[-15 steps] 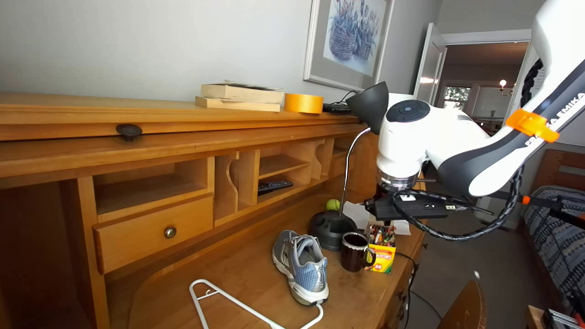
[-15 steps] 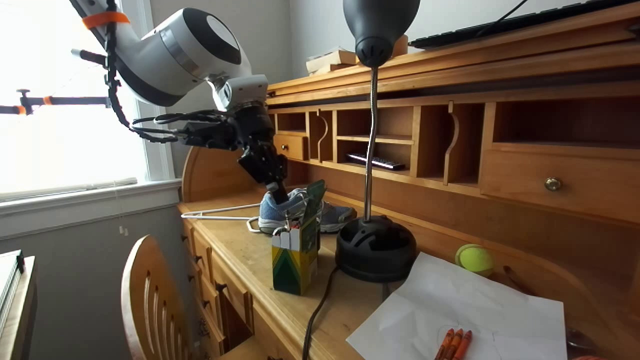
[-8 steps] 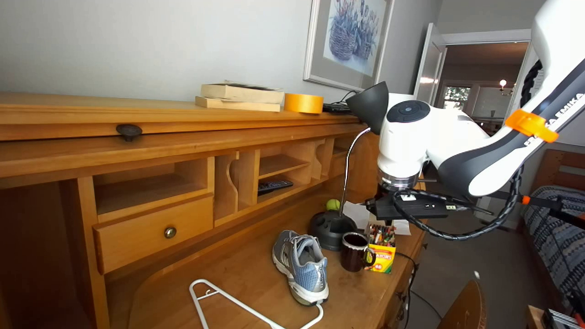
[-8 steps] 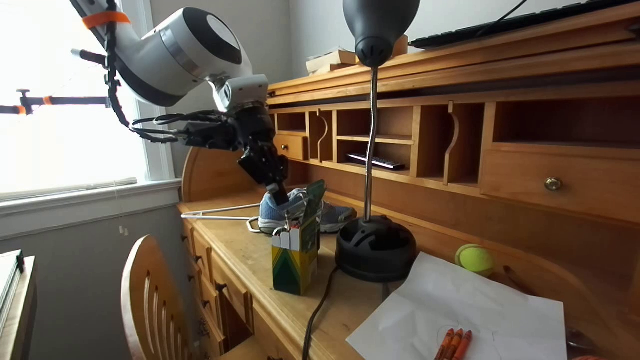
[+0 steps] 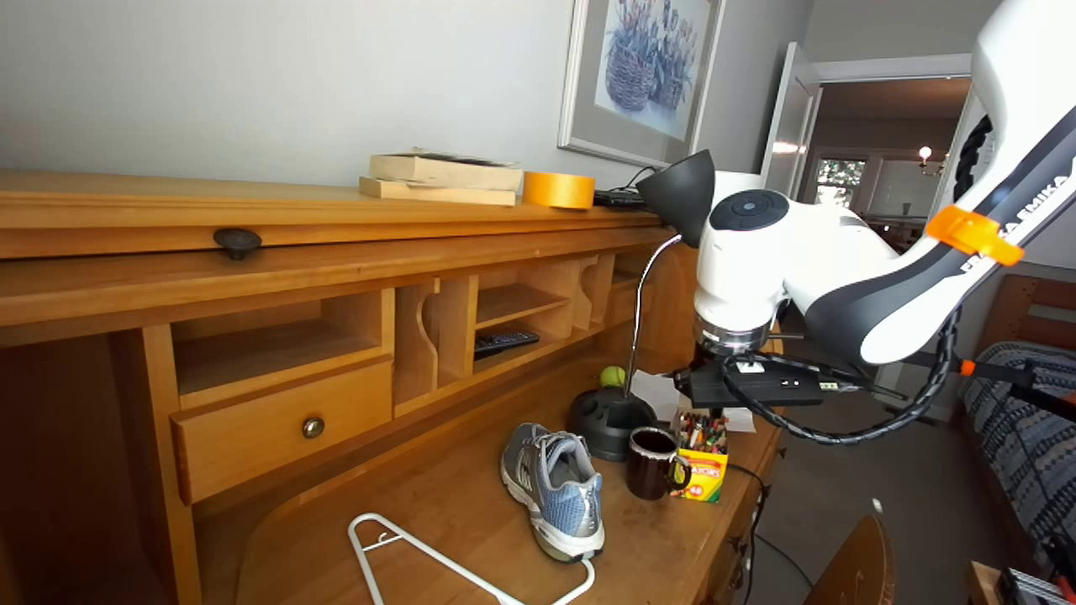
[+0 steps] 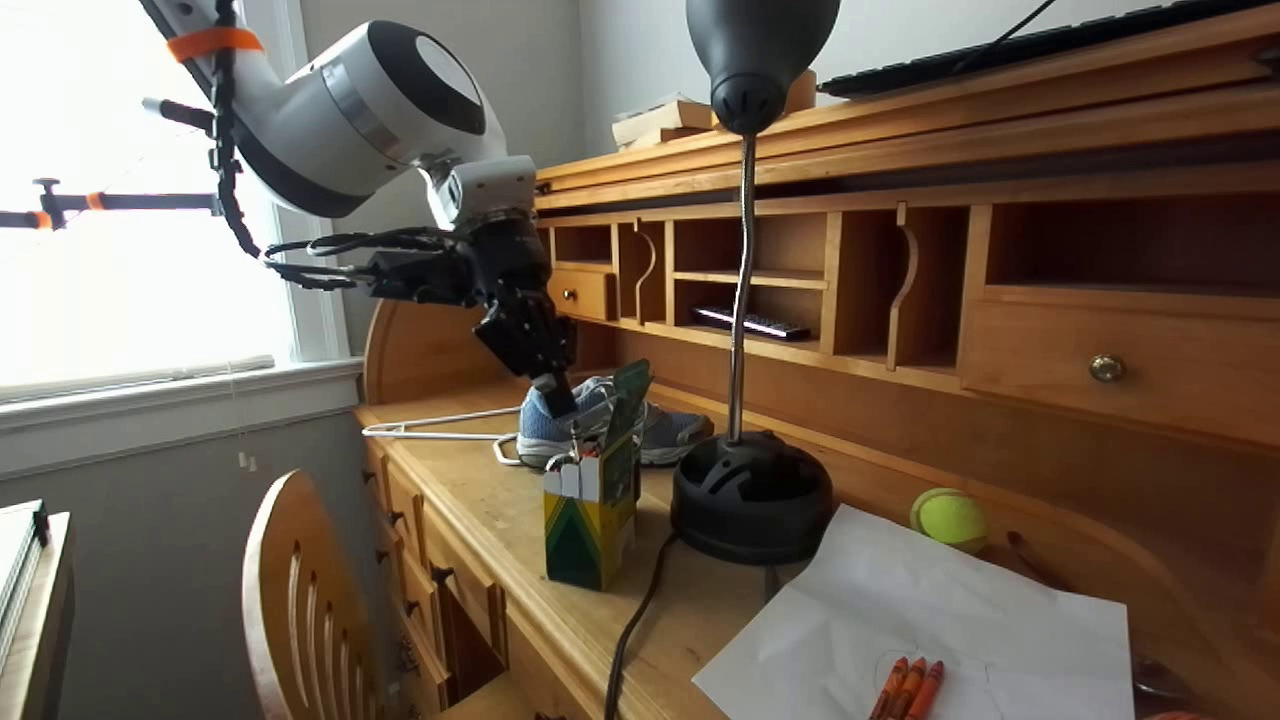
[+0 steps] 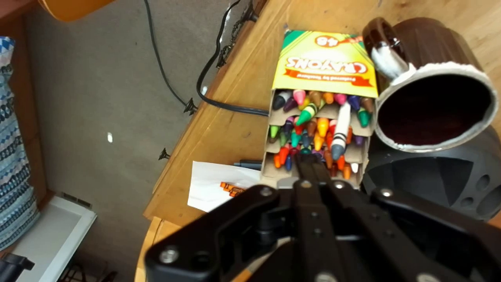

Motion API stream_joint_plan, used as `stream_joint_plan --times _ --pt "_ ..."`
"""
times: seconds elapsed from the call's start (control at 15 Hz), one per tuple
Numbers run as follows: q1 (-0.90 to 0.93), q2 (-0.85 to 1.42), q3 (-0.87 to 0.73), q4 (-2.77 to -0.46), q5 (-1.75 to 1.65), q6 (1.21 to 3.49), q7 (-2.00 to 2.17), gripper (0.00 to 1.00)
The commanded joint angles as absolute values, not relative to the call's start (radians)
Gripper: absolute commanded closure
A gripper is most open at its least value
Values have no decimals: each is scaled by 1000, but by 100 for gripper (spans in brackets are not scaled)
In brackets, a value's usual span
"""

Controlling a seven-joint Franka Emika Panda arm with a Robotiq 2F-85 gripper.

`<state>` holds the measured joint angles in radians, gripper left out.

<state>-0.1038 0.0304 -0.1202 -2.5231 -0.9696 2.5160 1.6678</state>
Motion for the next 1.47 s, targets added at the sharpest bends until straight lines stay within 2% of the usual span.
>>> stream_joint_plan --times 0.0,1.4 --pt "-111 54 -126 -2519 -971 2541 1687 100" --pt "-100 152 -149 -2456 -953 2594 1657 100"
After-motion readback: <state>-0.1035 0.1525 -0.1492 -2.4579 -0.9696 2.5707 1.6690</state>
